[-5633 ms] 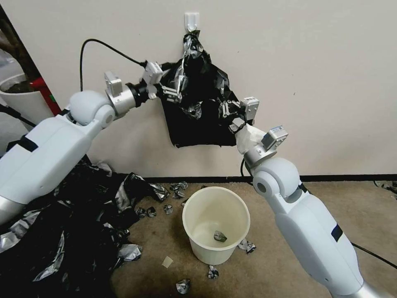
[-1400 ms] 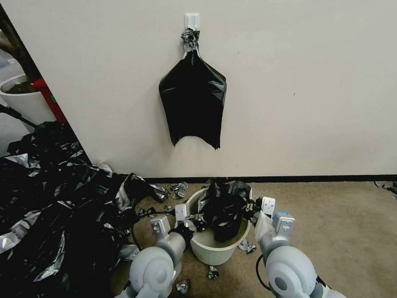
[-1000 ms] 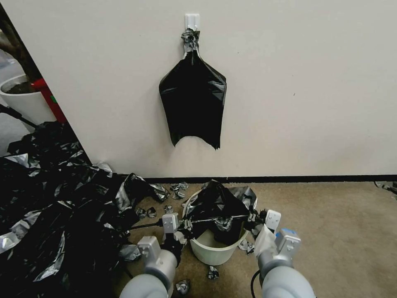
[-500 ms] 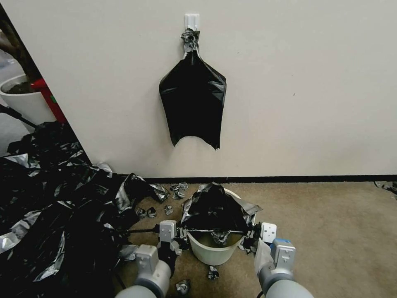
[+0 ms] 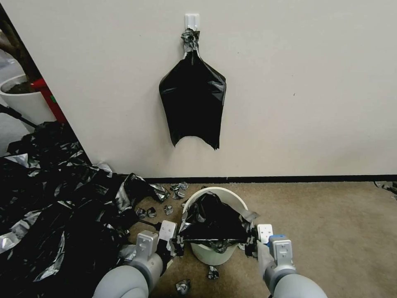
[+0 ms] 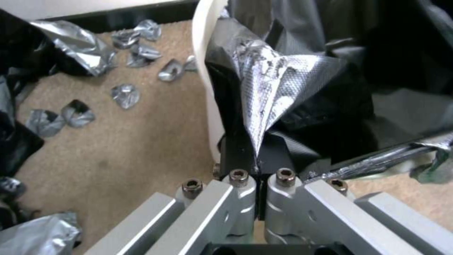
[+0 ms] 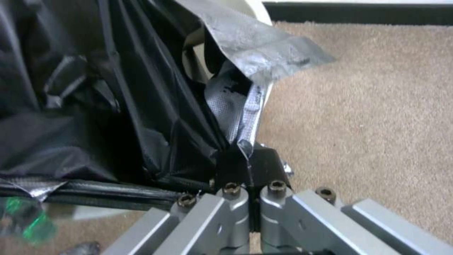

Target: Place a trash bag onto the trash bin.

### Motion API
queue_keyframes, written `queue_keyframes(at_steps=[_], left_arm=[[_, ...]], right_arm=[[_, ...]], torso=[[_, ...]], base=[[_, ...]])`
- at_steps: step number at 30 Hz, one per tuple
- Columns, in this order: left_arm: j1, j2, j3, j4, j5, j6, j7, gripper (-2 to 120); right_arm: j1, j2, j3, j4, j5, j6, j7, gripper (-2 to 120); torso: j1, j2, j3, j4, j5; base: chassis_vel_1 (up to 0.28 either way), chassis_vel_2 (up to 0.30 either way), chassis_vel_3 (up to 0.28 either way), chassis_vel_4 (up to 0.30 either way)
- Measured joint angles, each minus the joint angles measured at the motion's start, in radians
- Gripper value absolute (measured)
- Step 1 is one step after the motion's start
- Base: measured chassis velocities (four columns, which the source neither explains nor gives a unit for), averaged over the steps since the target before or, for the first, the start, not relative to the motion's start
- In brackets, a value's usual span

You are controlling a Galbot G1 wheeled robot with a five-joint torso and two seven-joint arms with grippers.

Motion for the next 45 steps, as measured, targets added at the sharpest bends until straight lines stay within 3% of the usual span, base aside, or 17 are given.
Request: queue_keyframes(at_steps=[17,34,45], left_arm=[[-0.008,0.047,0.023,0.058,-0.012,0.005,-0.012,0],[-0.112,-0.040,0.082,0.230,-0.009,0.002,-0.010,0],[-0.125,-0.070,0.087,0.265,-0.003,0.001,-0.007,0]], right_arm=[[-0.014,-0.003,-0.078,-0.059,-0.110,-0.005,0.000,0],[0.010,0.028,-0.066,-0.197,-0.212,0.019,-0.069,0],[0.008,0.032,-0.033,-0.227,-0.215,0.022,-0.114,0]], torso=[[0.000,0.000,0.000,0.0000,-0.0001],[0.000,0.000,0.000,0.0000,0.0000],[0.000,0.000,0.000,0.0000,0.0000]], base=[[0.000,0.000,0.000,0.000],[0.000,0.000,0.000,0.000],[0.000,0.000,0.000,0.000]])
